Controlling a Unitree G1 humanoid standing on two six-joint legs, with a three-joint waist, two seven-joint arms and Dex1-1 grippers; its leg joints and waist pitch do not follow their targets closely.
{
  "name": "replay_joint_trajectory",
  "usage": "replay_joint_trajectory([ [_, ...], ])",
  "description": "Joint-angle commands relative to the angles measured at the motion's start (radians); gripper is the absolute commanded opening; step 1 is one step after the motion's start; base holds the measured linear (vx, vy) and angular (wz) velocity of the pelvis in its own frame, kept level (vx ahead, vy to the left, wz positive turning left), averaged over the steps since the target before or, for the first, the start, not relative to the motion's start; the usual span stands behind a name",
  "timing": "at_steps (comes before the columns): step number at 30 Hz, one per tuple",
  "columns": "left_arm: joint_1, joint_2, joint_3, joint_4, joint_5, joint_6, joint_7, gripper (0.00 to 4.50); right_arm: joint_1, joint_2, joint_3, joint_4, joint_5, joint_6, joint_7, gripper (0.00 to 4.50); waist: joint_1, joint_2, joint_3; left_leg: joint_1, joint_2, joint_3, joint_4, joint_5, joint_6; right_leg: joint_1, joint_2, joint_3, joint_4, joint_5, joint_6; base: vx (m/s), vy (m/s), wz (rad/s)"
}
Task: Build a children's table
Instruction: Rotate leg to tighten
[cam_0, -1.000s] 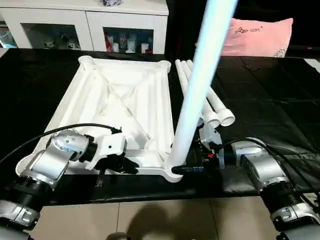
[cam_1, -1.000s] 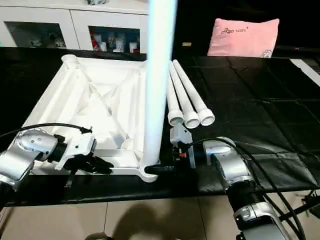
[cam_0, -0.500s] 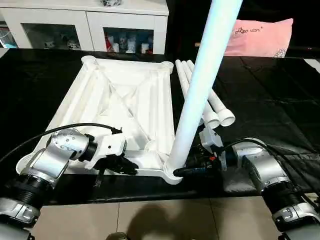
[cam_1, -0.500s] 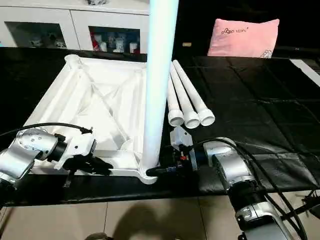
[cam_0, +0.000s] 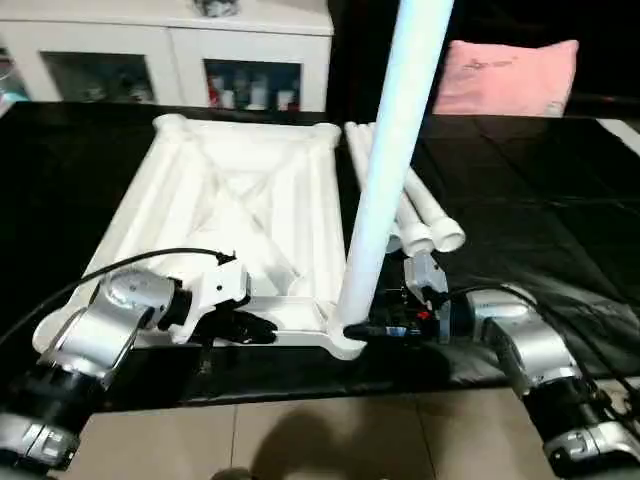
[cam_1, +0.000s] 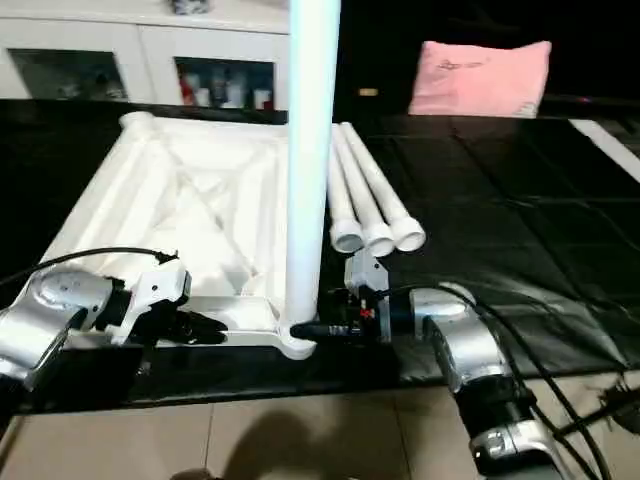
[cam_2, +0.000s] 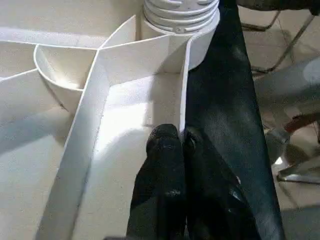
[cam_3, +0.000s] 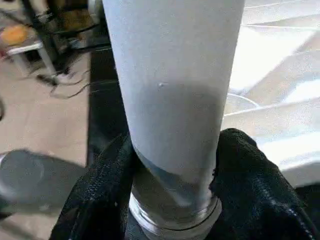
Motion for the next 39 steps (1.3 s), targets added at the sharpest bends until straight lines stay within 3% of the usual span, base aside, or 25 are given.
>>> replay_joint_trajectory([
  [1,0.005,-0.047,0.021,-0.086,-0.043,0.071,0.069,0.00,0.032,0.049,0.043,0.028,-0.025,0.082,-0.074,2.12,-0.003,0.009,-0.049,0.003,0.043,-0.016,-0.083,-0.284,-0.007,0.041,-0.075,0.055,-0.094,-0.357,-0.169,0.000,0.000,0.00],
  [7,-0.015,-0.137,0.054,-0.123,-0.019,0.208,0.230,0.00,0.012,0.141,0.023,0.079,-0.053,0.136,-0.252,2.12,-0.028,0.006,-0.042,0.005,0.035,-0.022,-0.081,-0.328,-0.017,0.033,-0.079,0.049,-0.119,-0.551,-0.106,0.000,0.000,0.00],
  [9,-0.035,-0.213,0.053,-0.154,0.011,0.283,0.350,0.00,-0.048,0.261,-0.027,0.169,-0.056,0.195,-0.473,2.11,-0.044,0.008,-0.038,0.005,0.033,-0.025,-0.082,-0.350,-0.025,0.027,-0.077,0.046,-0.122,-0.581,-0.098,0.000,0.000,0.00],
  [10,-0.037,-0.221,0.051,-0.156,0.016,0.286,0.362,0.00,-0.057,0.278,-0.036,0.182,-0.053,0.204,-0.501,2.11,-0.051,0.007,-0.038,0.005,0.029,-0.031,-0.081,-0.368,-0.035,0.029,-0.079,0.038,-0.129,-0.634,-0.078,0.000,0.000,0.00],
  [13,-0.035,-0.235,-0.001,-0.174,0.075,0.280,0.401,0.00,-0.126,0.379,-0.084,0.269,-0.046,0.211,-0.667,2.11,-0.065,0.013,-0.040,0.000,0.029,-0.040,-0.085,-0.393,-0.039,0.032,-0.083,0.033,-0.134,-0.647,-0.061,-0.010,0.006,-0.06],
  [15,-0.031,-0.227,-0.030,-0.176,0.107,0.262,0.404,0.00,-0.153,0.404,-0.090,0.296,-0.048,0.202,-0.694,2.11,-0.072,0.026,-0.043,0.001,0.035,-0.051,-0.093,-0.436,-0.041,0.039,-0.082,0.023,-0.133,-0.572,-0.077,-0.026,0.022,-0.18],
  [17,-0.027,-0.219,-0.043,-0.177,0.117,0.261,0.406,0.00,-0.161,0.410,-0.081,0.296,-0.058,0.180,-0.682,2.11,-0.073,0.024,-0.041,0.006,0.038,-0.052,-0.095,-0.464,-0.040,0.036,-0.081,0.021,-0.134,-0.515,-0.099,0.000,0.000,0.00],
  [18,-0.027,-0.218,-0.044,-0.177,0.119,0.261,0.407,0.00,-0.161,0.410,-0.080,0.295,-0.060,0.177,-0.679,2.67,-0.074,0.022,-0.040,0.011,0.037,-0.050,-0.094,-0.476,-0.039,0.033,-0.081,0.023,-0.135,-0.502,-0.110,0.000,0.000,0.00],
  [20,-0.026,-0.204,-0.048,-0.175,0.135,0.257,0.407,0.00,-0.157,0.404,-0.076,0.285,-0.070,0.156,-0.652,2.81,-0.073,0.020,-0.040,0.012,0.037,-0.048,-0.094,-0.477,-0.036,0.033,-0.083,0.026,-0.132,-0.491,-0.120,0.000,0.000,0.00],
  [27,-0.027,-0.127,-0.021,-0.140,0.133,0.229,0.345,0.00,-0.095,0.309,-0.073,0.205,-0.060,0.127,-0.535,3.38,-0.058,0.020,-0.045,0.014,0.039,-0.035,-0.094,-0.394,-0.015,0.037,-0.081,0.037,-0.121,-0.366,-0.156,0.000,0.000,0.00],
  [31,-0.034,-0.055,-0.016,-0.073,0.119,0.131,0.249,0.00,-0.044,0.205,-0.067,0.130,-0.042,0.111,-0.397,3.74,-0.043,0.019,-0.053,0.019,0.038,-0.024,-0.091,-0.325,0.008,0.040,-0.076,0.040,-0.114,-0.267,-0.178,0.014,-0.007,0.02],
  [36,-0.045,-0.022,-0.020,-0.035,0.117,0.087,0.207,0.00,-0.032,0.162,-0.076,0.112,-0.045,0.088,-0.360,4.11,-0.032,0.019,-0.057,0.007,0.037,-0.022,-0.089,-0.228,0.012,0.052,-0.076,0.038,-0.101,-0.195,-0.199,0.021,-0.012,0.03],
  [38,-0.068,0.030,-0.028,0.048,0.126,-0.033,0.135,0.00,-0.021,0.103,-0.094,0.068,-0.019,0.108,-0.294,4.24,-0.027,0.026,-0.060,0.007,0.034,-0.022,-0.087,-0.182,0.021,0.057,-0.074,0.037,-0.097,-0.137,-0.208,0.000,0.000,0.00],
  [39,-0.073,0.039,-0.027,0.064,0.126,-0.055,0.120,0.00,-0.017,0.093,-0.094,0.053,-0.012,0.118,-0.281,4.37,-0.027,0.023,-0.061,0.006,0.034,-0.021,-0.086,-0.172,0.025,0.060,-0.072,0.037,-0.093,-0.115,-0.212,0.000,0.000,0.00],
])
